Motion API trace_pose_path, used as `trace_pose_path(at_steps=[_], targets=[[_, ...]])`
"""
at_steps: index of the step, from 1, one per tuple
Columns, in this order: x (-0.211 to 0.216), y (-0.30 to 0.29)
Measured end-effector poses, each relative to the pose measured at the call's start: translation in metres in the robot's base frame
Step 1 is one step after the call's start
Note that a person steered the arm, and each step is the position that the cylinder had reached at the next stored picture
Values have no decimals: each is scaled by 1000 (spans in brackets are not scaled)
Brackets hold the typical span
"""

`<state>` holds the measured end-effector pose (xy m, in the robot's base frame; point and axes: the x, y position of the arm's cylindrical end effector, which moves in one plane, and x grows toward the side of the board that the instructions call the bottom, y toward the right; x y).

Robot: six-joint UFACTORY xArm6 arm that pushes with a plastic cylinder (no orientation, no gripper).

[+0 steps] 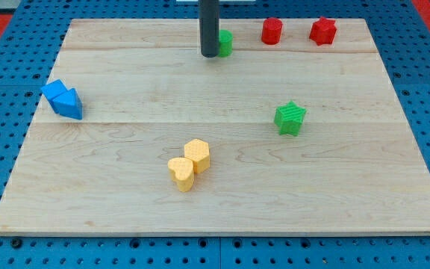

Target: Move the green circle to the top center of the board

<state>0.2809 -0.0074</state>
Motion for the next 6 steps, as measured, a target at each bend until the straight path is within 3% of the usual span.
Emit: trace_pose_path(at_steps=[2, 5, 6], targets=[[17, 28], [-22, 35], [-12, 35]])
